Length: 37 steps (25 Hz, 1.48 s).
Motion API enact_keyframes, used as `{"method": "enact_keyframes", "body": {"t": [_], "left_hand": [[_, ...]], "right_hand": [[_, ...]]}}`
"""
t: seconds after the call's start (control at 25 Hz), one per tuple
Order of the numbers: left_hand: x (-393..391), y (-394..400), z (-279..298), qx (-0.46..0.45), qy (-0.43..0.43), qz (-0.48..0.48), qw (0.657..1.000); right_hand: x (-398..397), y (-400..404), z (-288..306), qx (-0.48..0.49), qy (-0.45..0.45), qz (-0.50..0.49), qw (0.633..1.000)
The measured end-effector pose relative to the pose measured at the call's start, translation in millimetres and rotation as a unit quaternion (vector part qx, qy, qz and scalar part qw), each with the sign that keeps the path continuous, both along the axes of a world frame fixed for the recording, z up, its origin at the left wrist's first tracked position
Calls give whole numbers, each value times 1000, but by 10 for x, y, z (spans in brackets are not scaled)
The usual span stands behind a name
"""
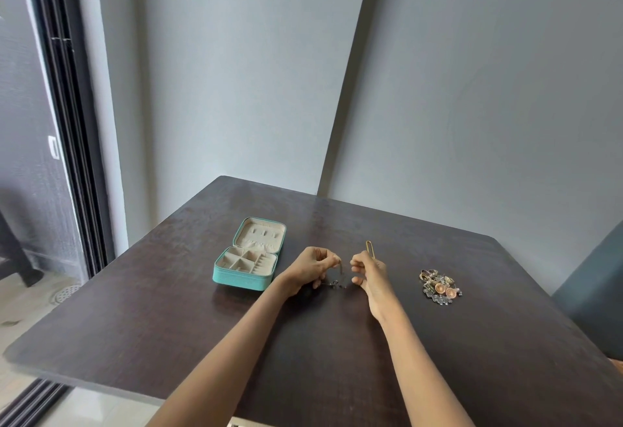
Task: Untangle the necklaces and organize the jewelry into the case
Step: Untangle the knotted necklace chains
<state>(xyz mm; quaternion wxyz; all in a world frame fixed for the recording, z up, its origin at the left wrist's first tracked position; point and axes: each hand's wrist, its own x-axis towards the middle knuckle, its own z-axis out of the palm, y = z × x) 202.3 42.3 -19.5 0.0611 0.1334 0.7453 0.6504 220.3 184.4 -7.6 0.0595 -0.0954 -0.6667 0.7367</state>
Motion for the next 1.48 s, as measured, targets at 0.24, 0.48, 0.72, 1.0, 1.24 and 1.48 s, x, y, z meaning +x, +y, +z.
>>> {"method": "enact_keyframes", "body": {"t": [0.24,0.48,0.72,1.0,1.24,1.48], "left_hand": [[-18,-7,-2,13,-6,9,1000],[-10,-5,2,54,-16,15,998],[15,-18,14,39,-19,8,999],[38,-20,72,-48,-13,-49,998],[54,-39,103,-62,-23,-71,995],[56,-29,112,-19,-65,-53,996]], "right_hand": [[4,88,-37,-40,10,32,999],[36,15,-86,159,42,86,983],[4,-9,-94,134,44,40,989],[2,-40,-22,100,-3,39,994],[22,-20,12,89,-11,86,992],[43,70,-41,170,24,205,964]]}}
